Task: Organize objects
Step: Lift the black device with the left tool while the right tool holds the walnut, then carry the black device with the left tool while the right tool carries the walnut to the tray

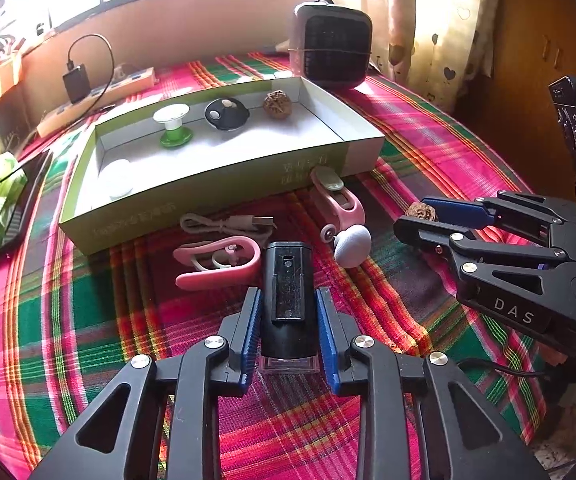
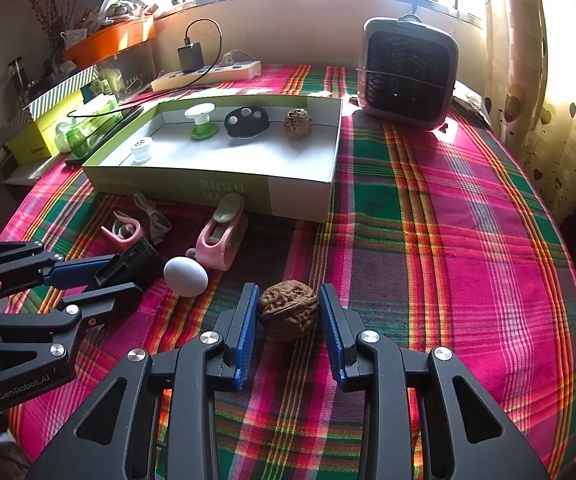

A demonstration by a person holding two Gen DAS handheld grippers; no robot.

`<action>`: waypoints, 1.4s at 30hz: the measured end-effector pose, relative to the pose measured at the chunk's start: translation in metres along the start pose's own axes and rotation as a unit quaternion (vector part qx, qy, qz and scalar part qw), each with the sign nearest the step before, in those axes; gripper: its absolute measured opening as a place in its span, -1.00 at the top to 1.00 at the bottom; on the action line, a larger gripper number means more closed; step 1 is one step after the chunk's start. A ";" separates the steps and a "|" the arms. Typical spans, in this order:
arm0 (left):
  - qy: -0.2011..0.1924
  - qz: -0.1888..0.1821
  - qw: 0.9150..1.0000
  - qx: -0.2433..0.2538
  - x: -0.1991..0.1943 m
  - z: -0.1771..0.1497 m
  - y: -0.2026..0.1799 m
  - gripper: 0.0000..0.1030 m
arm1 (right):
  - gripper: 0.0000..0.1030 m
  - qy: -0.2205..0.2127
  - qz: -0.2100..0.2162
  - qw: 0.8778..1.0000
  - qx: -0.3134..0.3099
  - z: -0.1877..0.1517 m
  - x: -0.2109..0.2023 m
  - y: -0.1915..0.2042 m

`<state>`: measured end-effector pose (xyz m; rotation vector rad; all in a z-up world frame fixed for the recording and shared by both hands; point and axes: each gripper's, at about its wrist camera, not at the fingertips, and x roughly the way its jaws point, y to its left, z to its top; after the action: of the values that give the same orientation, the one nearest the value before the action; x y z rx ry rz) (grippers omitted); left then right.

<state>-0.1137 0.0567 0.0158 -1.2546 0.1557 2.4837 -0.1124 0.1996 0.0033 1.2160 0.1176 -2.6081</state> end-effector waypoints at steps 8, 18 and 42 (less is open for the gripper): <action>0.000 0.000 1.000 0.000 0.000 0.000 0.000 0.52 | 0.37 -0.002 -0.001 1.000 0.001 0.001 -0.002 0.000; -0.007 -0.001 1.000 -0.007 -0.005 0.000 0.003 0.52 | 0.37 -0.006 0.000 1.000 0.001 0.000 -0.004 0.001; -0.042 -0.001 0.999 -0.019 -0.026 0.021 0.015 0.52 | 0.37 -0.034 0.010 0.999 -0.003 0.026 -0.015 0.007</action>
<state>-0.1210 0.0417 0.0480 -1.1628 0.0856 2.5437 -0.1208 0.1906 0.0321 1.1203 0.0994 -2.6271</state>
